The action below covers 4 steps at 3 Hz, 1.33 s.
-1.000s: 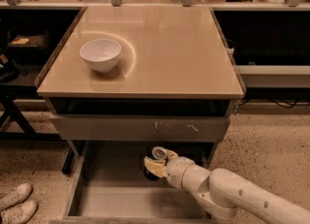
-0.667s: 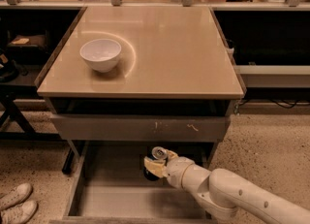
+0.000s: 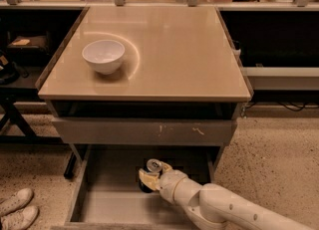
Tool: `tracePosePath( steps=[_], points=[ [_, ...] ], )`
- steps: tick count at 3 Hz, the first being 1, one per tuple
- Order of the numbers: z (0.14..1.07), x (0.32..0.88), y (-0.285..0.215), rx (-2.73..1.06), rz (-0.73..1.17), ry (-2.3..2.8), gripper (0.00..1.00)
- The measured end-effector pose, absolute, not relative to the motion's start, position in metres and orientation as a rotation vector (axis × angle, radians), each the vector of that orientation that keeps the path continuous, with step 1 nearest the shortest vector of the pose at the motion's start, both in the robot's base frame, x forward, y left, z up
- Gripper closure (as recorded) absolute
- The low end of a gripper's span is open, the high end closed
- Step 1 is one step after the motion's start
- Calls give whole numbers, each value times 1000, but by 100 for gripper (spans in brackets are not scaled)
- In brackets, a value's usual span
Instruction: Place pepsi can into middle drawer
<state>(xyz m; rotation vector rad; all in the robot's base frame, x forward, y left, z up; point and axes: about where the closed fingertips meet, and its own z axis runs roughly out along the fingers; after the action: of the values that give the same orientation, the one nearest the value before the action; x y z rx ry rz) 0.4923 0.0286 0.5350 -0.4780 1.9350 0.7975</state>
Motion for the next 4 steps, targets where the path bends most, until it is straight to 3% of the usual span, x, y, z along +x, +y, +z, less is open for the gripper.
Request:
tracePosePath(
  steps=[4],
  points=[
    [468, 502, 42, -347, 751, 1995, 100]
  ],
)
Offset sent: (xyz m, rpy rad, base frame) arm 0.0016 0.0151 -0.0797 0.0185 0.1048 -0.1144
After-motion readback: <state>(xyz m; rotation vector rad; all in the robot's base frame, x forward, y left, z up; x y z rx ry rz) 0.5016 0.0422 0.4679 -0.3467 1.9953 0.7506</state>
